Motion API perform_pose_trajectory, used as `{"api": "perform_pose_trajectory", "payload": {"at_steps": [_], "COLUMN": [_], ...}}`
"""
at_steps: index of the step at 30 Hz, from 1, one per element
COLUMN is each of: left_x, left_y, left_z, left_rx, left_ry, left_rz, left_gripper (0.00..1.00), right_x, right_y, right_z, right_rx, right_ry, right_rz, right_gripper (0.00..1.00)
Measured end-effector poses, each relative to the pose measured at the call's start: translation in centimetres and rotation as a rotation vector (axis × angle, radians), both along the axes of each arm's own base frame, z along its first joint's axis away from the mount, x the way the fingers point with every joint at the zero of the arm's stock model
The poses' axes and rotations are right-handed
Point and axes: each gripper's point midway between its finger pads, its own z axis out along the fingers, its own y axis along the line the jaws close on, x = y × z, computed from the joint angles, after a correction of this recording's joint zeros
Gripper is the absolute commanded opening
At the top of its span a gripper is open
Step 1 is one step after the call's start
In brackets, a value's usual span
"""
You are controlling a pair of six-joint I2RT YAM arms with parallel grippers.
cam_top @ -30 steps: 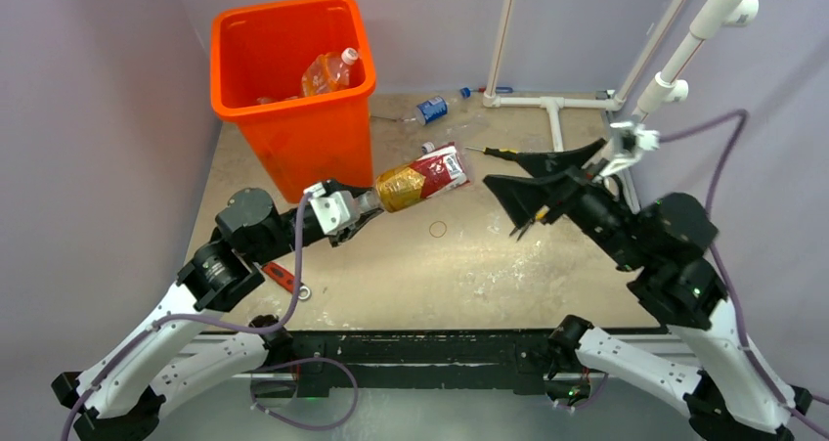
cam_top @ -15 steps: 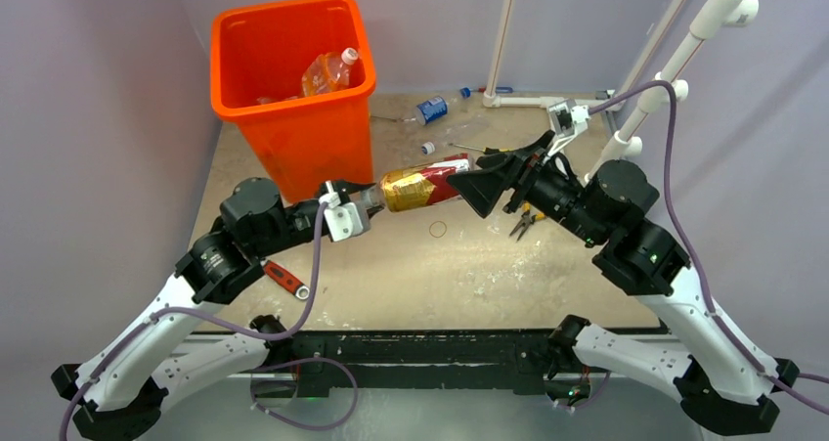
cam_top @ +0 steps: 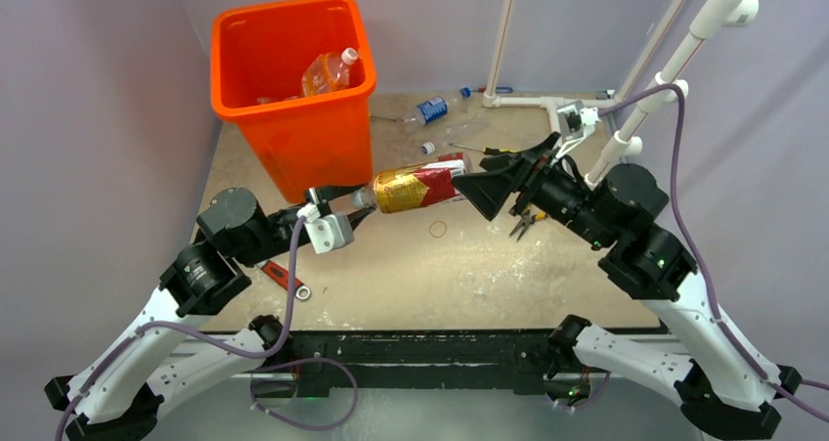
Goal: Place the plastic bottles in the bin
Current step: Pick up the plastic bottle at the center of the board.
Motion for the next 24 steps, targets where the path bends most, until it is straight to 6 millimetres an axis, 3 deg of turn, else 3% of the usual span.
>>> {"api": "perform_pose_trajectory", "payload": {"at_steps": [7, 16, 19, 24], "left_x": [-0.5, -1.1, -1.1, -1.2], "left_y": [0.0, -0.3, -0.4, -0.4], "left_z": [0.4, 0.5, 0.4, 0.5], "left_rx": [-0.004, -0.026, -0.025, -0.026], "left_ry": [-0.022, -0.042, -0.041, -0.044], "left_rz": [-0.023, -0.058, -0.062, -0.072], "left_gripper": [0.0, 0.0, 0.0, 0.0], "right_x": [-1.5, -1.8, -1.8, -2.2], "right_y": [0.1, 2.5, 2.6, 2.9], "right_z": [0.9, -0.5, -0.4, 0.2], "right_rx": [0.028, 0.061, 0.082, 0.119], "right_ry": [-0.025, 0.027, 0.029, 0.013], "right_rz": [0.066, 0.183, 0.2, 0.247], "right_gripper": [0.99, 0.97, 0.9, 0.67]}}
